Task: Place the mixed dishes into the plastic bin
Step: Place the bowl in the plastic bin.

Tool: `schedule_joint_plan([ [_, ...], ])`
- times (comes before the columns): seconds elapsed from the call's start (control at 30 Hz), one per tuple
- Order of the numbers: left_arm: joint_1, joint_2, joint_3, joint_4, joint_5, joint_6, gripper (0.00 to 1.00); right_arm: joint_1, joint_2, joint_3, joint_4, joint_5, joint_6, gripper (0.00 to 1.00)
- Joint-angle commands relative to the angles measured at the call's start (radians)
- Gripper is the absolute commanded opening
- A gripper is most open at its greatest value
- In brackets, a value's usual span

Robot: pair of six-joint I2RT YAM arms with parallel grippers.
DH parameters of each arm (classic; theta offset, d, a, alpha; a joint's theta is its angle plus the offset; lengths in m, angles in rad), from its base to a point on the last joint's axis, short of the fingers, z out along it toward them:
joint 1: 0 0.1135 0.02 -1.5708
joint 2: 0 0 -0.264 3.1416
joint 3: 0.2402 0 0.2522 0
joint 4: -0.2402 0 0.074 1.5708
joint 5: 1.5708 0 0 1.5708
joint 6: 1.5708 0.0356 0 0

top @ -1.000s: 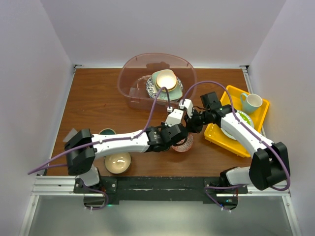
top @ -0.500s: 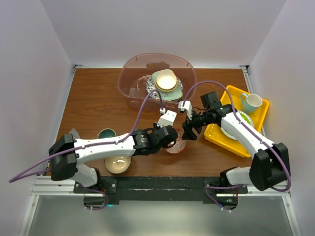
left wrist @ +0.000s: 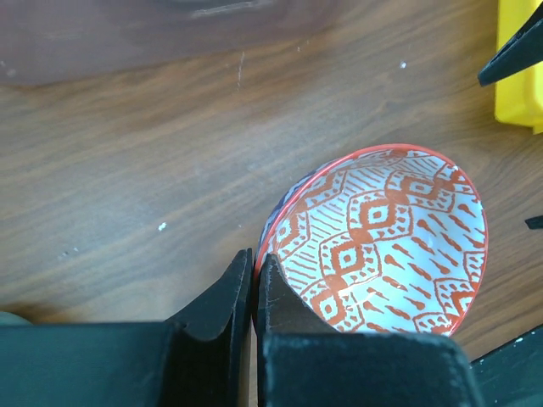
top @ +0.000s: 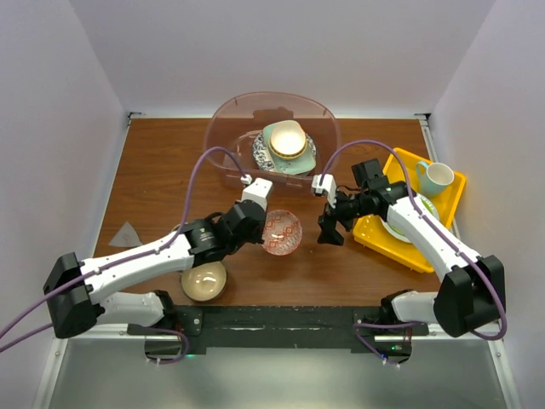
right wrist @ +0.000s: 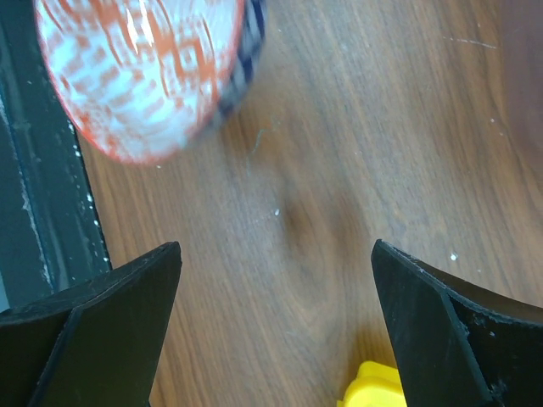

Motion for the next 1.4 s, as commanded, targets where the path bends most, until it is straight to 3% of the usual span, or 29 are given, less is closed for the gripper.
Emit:
schedule_joint_plan([
  [0.0,0.036,-0.103,-0.016,0.104,0.07,0.066,0.0,-0.015,-0.032,0.042,-0.02,0.014,-0.033,0.98],
  [0.53,0.221,-0.222,0.08,0.13,0.194,0.122,0.0,-0.026,-0.037,0.031,-0.017,0.041,-0.054,0.98],
  [1.37,0.484,-0.068,0.26,0.288,0.484,0.044,0.0,-0.024,-0.038,0.019,-0.003,0.066,-0.054,0.98],
])
